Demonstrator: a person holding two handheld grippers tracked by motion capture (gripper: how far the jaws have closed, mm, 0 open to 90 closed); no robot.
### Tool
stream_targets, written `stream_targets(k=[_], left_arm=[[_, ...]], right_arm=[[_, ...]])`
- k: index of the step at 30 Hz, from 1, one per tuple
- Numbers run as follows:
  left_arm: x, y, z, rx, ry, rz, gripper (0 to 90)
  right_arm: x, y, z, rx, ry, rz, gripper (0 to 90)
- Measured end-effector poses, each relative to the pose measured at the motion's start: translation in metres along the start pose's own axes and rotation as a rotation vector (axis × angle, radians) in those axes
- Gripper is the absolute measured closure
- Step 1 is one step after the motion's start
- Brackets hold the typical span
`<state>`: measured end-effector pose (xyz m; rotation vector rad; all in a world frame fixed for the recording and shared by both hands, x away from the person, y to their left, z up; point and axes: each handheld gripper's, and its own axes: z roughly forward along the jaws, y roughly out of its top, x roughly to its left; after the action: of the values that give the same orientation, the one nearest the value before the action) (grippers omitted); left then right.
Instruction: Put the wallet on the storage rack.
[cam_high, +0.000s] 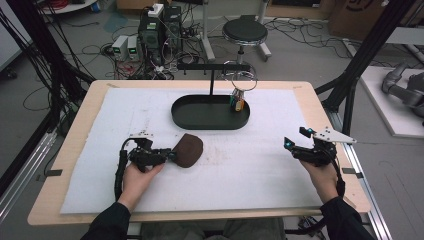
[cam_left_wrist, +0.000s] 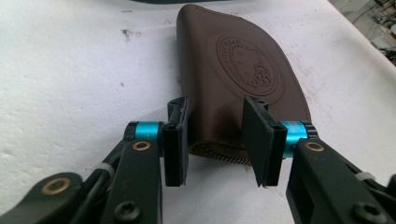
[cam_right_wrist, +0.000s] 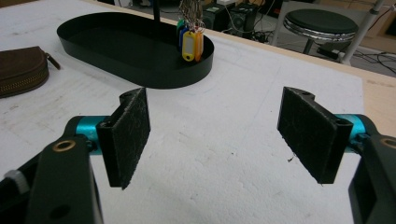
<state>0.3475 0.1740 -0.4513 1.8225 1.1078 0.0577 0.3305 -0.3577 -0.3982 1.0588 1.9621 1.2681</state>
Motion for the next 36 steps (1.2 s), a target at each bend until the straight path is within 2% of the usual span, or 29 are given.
stream_targets(k=[2,6,11,16,19,20,22,28,32,34,36], left_arm=[[-0.002,0.000,-0.002,-0.023,0.003,0.043,64.0],[-0.011,0.002,-0.005,-0.085,0.004,0.160,68.4],[-0.020,0.005,-0.010,-0.131,-0.005,0.266,72.8],[-0.031,0.008,-0.013,-0.184,-0.030,0.386,74.9],[-0.040,0.010,-0.014,-0.198,-0.038,0.478,75.5],[-0.044,0.010,-0.014,-0.210,-0.055,0.519,75.8],[-0.051,0.011,-0.013,-0.214,-0.078,0.575,76.1],[-0.060,0.011,-0.012,-0.233,-0.148,0.639,76.8],[-0.062,0.011,-0.012,-0.232,-0.183,0.650,77.0],[-0.062,0.011,-0.011,-0.226,-0.213,0.649,77.0],[-0.064,0.011,-0.011,-0.221,-0.236,0.668,77.0]], right_arm=[[0.000,0.000,0.000,-0.004,0.001,0.003,25.9],[-0.001,0.000,-0.001,-0.010,-0.002,0.005,26.1],[-0.001,0.000,-0.001,-0.011,-0.001,0.004,26.3],[0.000,0.001,-0.002,-0.013,-0.001,0.000,26.5],[0.000,0.001,-0.002,-0.015,-0.001,0.002,26.6],[0.000,0.001,-0.002,-0.013,0.001,0.001,26.6],[0.001,0.001,-0.001,-0.017,0.004,0.004,26.7],[0.005,0.004,0.001,-0.031,0.041,0.001,28.9],[0.012,0.008,0.007,-0.032,0.107,0.000,28.9],[0.018,0.011,0.013,-0.025,0.158,-0.002,28.8],[0.025,0.015,0.020,-0.022,0.207,-0.021,28.8]])
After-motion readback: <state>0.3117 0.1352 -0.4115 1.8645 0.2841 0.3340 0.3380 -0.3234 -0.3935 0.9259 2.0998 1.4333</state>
